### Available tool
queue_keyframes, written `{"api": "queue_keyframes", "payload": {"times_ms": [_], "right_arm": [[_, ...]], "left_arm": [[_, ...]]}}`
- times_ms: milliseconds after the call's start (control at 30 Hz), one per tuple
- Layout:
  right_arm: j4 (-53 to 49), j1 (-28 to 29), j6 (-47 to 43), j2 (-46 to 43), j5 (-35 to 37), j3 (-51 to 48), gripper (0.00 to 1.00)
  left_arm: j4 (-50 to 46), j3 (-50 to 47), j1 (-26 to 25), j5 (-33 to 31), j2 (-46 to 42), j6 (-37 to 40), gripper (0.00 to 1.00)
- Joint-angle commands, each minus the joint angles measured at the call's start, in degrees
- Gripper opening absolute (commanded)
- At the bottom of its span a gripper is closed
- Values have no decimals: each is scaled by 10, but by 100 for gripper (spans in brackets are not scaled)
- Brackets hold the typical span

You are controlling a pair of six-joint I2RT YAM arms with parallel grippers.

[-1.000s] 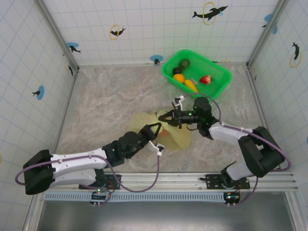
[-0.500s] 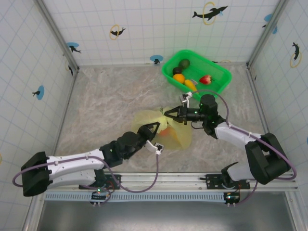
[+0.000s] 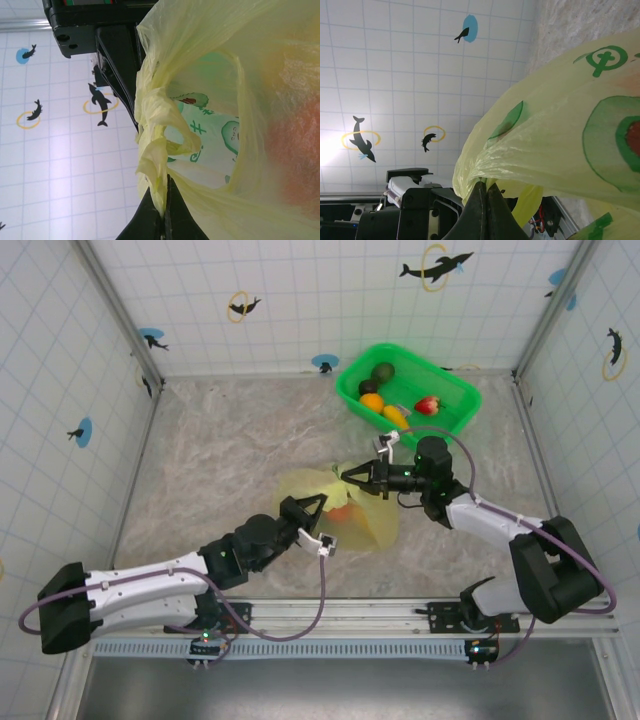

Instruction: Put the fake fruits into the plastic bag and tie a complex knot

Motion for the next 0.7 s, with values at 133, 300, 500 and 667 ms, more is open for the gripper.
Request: {"api": "queue_keyframes", "payload": {"times_ms": [133,300,500,667], "right_arm": [[-43,-14,-53,-27,23,11,0],[-100,-30,-110,-38,45,17,0],[-98,-50,-119,-41,45,9,0],[-121,-75,-139,-53,46,12,0]], "left_arm": [[-27,-7,-9,7,-33,-110,0],[-55,-15,-9,-1,-73,-183,0],[-90,-34,-9,-22,-117,-260,0],[-110,-43,-8,-32,-136,-310,0]]}}
